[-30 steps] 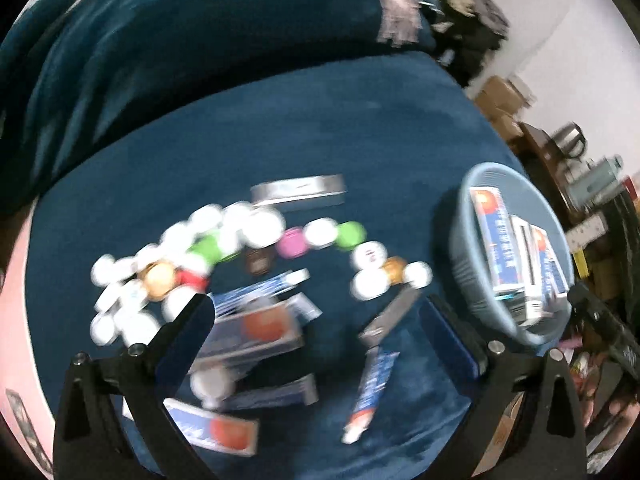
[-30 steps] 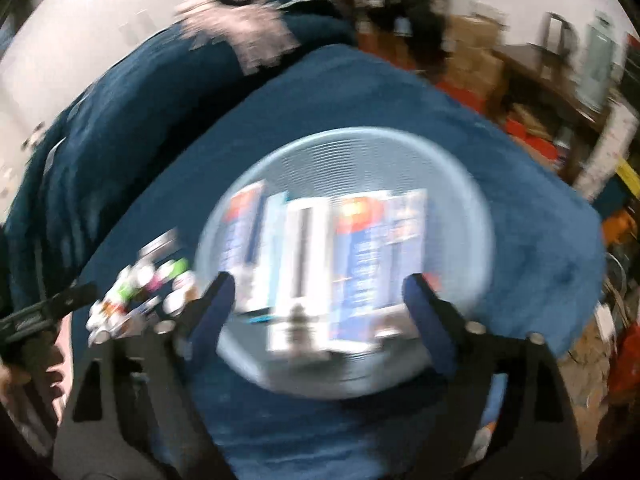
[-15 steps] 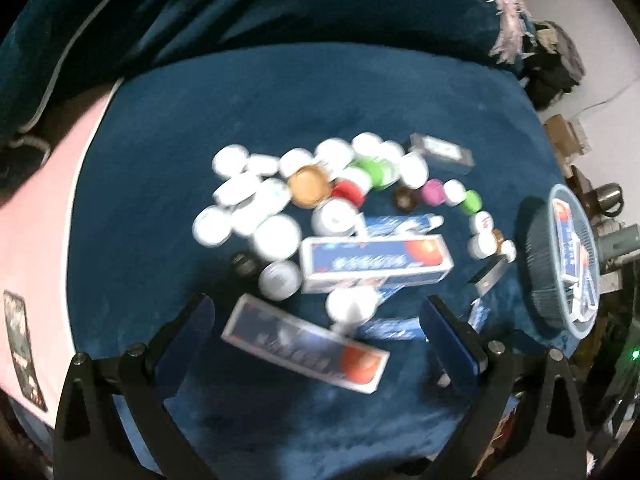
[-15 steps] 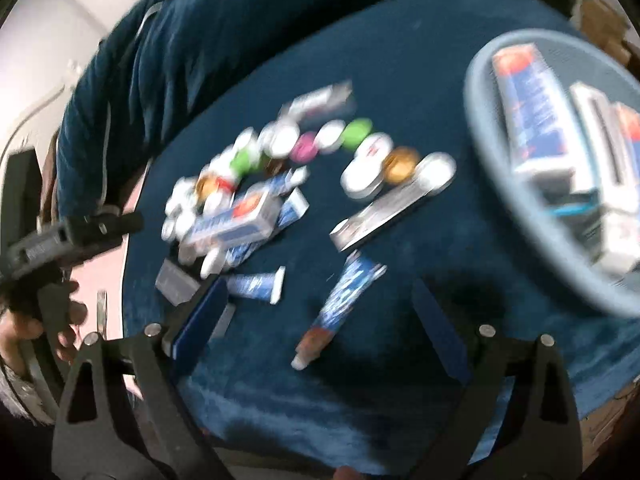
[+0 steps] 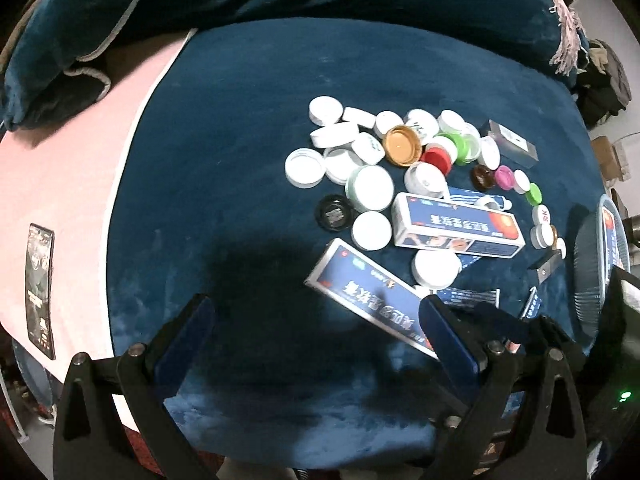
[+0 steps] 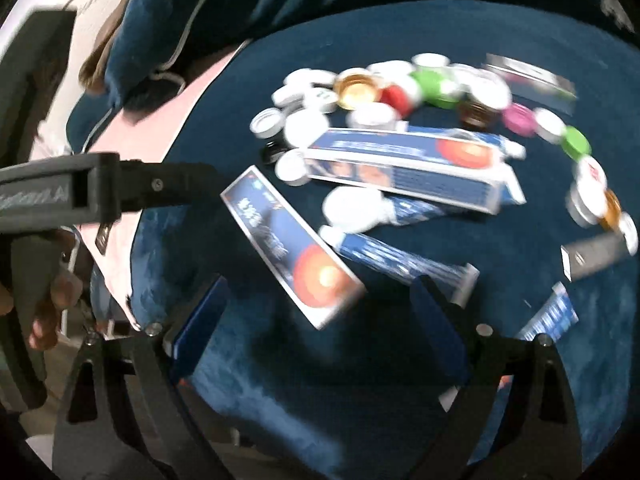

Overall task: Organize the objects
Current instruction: 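Grasp another blue-and-red ointment box with each tool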

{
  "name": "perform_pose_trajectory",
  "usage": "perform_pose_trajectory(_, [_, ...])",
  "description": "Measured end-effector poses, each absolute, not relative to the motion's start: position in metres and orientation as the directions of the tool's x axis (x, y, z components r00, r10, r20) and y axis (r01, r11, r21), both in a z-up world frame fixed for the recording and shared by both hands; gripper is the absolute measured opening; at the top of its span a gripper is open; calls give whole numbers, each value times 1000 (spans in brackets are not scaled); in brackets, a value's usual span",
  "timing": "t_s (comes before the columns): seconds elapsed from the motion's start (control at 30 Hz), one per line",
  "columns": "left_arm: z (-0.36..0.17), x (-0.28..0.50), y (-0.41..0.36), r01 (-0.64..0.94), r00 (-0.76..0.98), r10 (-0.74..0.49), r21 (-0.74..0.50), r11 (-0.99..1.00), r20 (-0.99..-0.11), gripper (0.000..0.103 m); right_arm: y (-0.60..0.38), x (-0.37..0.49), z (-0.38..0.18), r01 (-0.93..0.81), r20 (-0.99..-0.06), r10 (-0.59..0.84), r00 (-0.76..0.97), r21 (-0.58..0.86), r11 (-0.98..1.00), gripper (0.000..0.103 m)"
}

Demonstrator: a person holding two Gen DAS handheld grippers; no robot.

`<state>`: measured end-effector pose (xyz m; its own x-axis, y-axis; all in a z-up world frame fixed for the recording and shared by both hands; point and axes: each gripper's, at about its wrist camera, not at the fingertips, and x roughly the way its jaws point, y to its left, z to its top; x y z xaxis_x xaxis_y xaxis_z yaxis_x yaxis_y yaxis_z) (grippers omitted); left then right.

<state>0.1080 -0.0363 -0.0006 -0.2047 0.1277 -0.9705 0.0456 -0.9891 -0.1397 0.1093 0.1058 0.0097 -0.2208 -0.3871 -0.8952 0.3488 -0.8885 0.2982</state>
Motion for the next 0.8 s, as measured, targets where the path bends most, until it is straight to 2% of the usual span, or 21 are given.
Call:
perform_pose_trajectory(0.07, [-1,108,-39,52,-205,120,-134,-990,-971,102,97,109,1,369,-898,-401,-181,316,-874,93])
perform_pose_trajectory(0.17, [0,107,-42,56,-212,125,-139,-989,-969,102,88,117,-3,428,-835,-546,-65,471,-771,91])
perform_pose_trajectory(0.3, [-1,107,-44,62,-208,125,-141,-988,-970,102,96,120,2,428,-805,-589,-68,510,-746,91])
perform_pose_trajectory(0.5, [-2,108,-44,68,-204,121,-138,-988,-972,102,124,111,16,378,-817,-553,-164,466,-800,92])
perform_pose_trajectory(0.63, [-13,112,-44,143,-184,135,-163,-976,-974,102,141,97,29,364,-839,-484,-248,382,-850,92])
perform_pose_trajectory(0.7, [-26,118,-39,192,-156,181,-209,-959,-971,102,146,85,33,361,-854,-437,-282,327,-873,92])
perform_pose_trajectory(0.8, [-47,120,-26,190,-100,199,-215,-958,-975,101,144,66,33,385,-877,-366,-311,235,-892,91])
